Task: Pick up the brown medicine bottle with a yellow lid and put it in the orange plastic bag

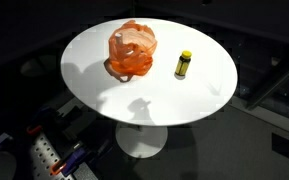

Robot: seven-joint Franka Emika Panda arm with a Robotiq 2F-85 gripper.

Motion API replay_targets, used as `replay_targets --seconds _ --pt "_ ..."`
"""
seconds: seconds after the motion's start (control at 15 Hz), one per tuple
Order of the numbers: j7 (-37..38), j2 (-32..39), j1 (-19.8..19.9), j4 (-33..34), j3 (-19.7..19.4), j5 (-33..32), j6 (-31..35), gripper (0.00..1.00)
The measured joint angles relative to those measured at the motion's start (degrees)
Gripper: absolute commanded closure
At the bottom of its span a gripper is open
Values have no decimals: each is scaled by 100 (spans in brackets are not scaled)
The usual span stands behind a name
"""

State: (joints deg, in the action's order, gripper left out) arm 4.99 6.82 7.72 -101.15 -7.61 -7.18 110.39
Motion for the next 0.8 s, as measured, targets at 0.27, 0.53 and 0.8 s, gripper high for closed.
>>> replay_targets --seconds 0.27,0.53,0.8 --pt "-89 250 3 66 -1 331 213 0" --pt "-453 719 21 371 2 856 307 0" --pt "-772 1244 53 799 12 1032 307 0"
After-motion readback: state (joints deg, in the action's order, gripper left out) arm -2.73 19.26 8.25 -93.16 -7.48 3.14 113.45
